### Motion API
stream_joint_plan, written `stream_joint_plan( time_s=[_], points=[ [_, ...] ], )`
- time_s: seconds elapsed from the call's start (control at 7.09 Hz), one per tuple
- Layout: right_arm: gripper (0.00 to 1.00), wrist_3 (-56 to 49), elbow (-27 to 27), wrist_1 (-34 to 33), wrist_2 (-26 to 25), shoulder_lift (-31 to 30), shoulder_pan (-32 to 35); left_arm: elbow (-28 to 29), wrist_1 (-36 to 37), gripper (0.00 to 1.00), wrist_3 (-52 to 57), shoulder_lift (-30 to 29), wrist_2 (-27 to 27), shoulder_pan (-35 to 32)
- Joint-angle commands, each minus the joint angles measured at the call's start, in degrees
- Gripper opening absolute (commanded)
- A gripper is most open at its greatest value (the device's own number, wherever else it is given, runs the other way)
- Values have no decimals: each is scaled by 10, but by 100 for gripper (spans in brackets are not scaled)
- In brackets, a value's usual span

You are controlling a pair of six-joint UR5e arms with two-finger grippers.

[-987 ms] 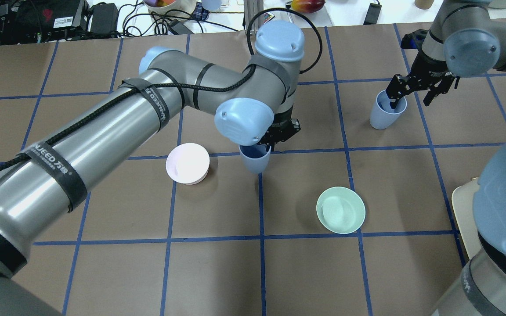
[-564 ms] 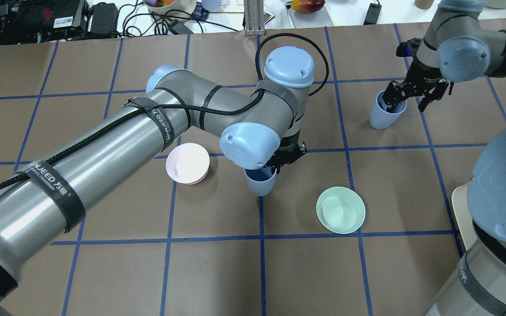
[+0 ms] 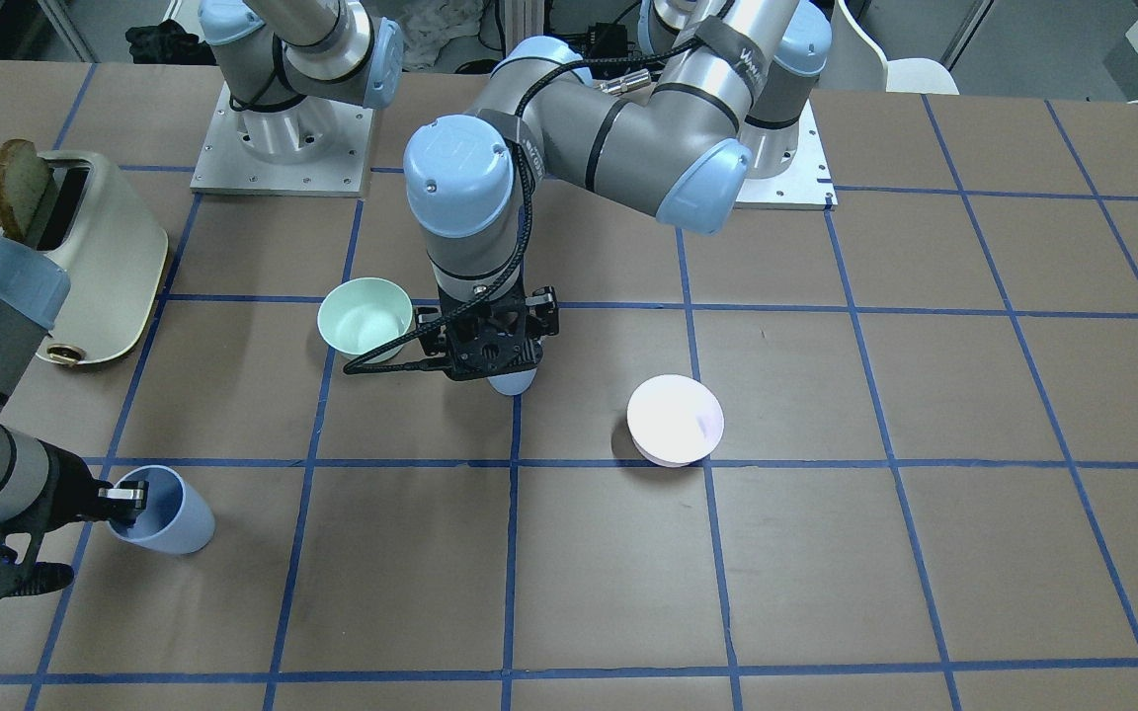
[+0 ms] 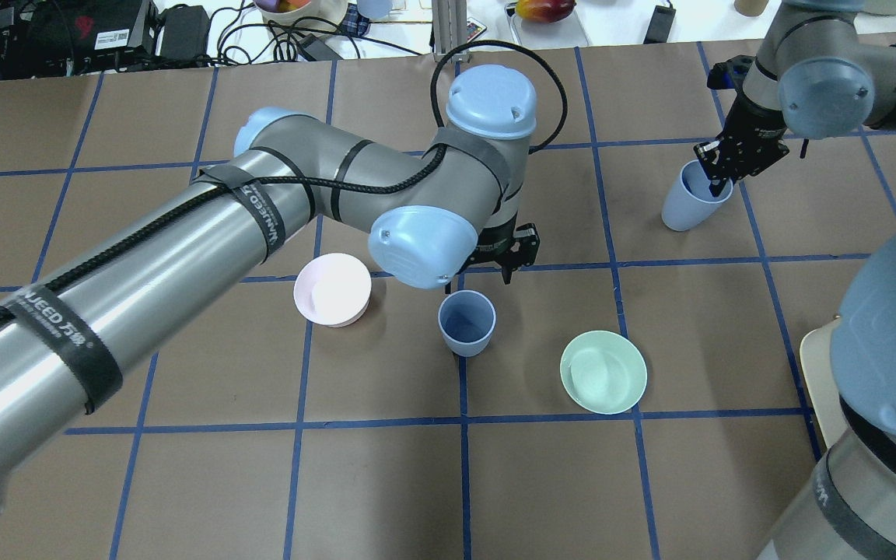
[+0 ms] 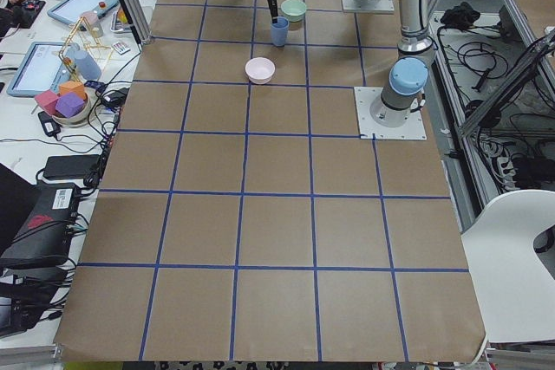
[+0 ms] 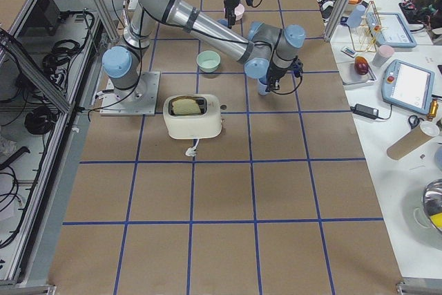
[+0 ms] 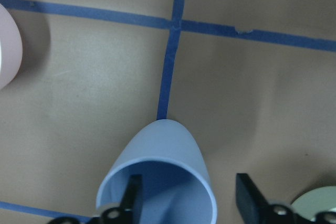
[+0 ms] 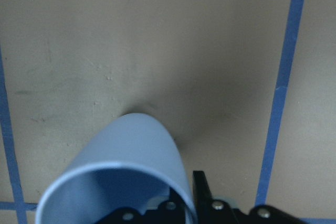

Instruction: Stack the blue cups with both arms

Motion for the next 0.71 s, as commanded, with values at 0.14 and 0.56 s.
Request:
stream_joint_plan(
  time_s=[0.14,0.56],
  points=[
    [0,36,-9,36,7,-46,6,115,-176,100,195,82,-5,127],
    [0,160,-5,172,60,-146,99,81,-141,100,260,174,-7,187]
  ],
)
